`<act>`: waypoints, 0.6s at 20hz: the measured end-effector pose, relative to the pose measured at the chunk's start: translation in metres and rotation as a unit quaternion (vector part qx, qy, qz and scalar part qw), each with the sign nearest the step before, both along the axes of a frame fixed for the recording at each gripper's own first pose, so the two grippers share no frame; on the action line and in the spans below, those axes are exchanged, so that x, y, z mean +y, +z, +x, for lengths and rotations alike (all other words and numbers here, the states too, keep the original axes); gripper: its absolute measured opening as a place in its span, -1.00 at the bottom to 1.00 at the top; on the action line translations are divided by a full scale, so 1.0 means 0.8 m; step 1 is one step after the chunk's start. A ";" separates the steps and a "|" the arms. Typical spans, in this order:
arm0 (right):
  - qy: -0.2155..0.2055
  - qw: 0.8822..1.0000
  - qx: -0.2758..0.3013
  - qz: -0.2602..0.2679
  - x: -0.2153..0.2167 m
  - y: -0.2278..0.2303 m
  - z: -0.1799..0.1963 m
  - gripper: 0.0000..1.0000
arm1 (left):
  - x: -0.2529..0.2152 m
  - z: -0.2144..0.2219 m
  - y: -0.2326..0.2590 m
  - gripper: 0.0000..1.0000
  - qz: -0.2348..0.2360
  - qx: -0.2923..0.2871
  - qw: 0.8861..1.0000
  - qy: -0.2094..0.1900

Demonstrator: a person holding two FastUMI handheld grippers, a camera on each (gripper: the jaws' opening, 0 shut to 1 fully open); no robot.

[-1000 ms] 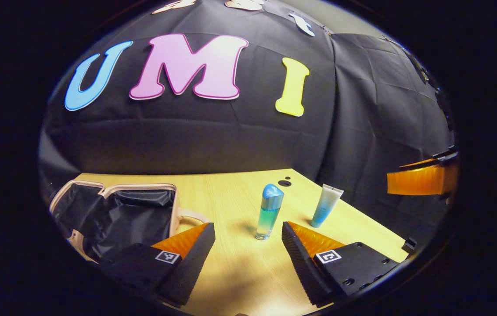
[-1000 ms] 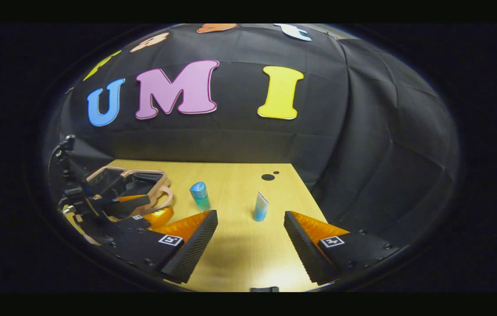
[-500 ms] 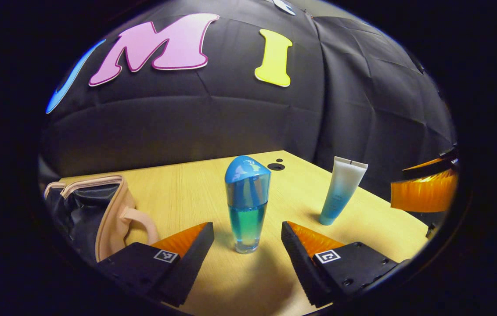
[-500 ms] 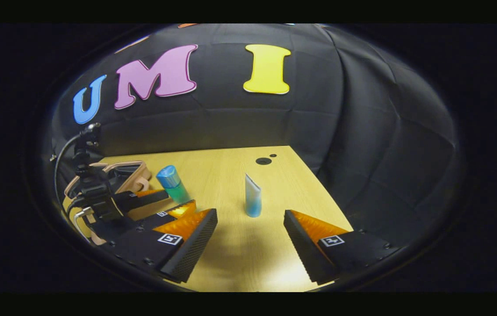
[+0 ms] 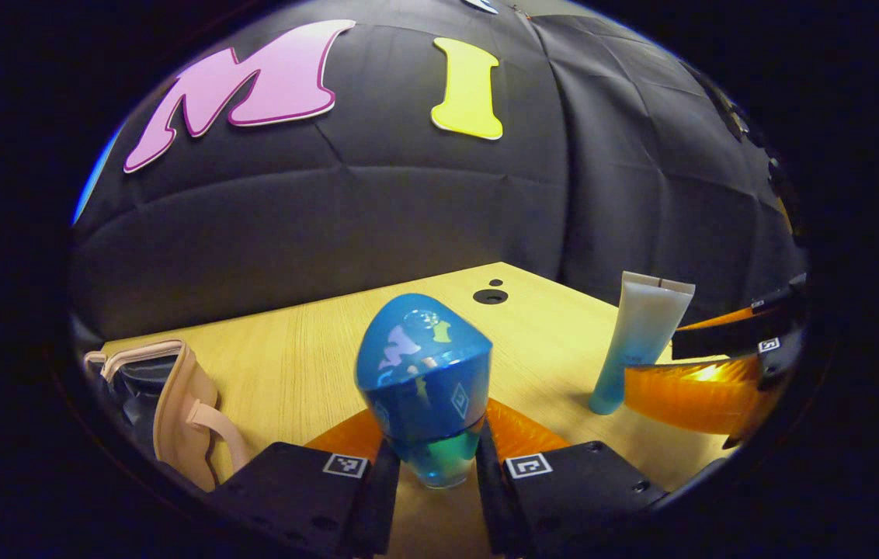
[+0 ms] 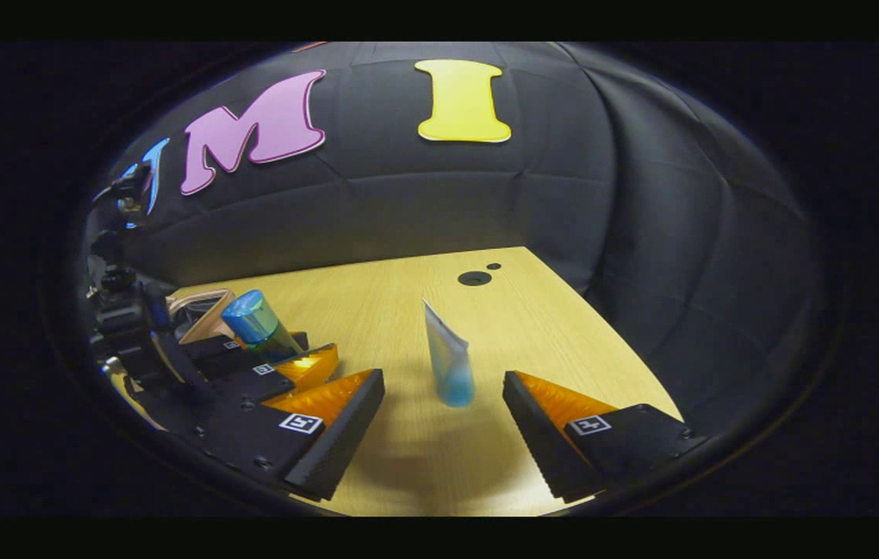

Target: First open the suitcase, pack the skin care products into it, and then close the suitcase.

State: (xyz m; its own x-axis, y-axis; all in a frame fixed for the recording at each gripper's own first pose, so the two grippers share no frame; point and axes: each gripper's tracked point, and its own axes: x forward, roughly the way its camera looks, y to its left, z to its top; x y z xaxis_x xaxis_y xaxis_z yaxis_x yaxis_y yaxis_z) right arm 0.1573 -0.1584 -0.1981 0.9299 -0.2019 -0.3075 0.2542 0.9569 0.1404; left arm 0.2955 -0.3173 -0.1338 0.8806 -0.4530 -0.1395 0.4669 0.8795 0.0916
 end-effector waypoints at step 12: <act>-0.029 0.999 0.022 0.031 -0.020 -0.056 0.055 0.56 | 0.054 -0.033 -0.015 -0.10 -0.002 0.016 1.000 0.014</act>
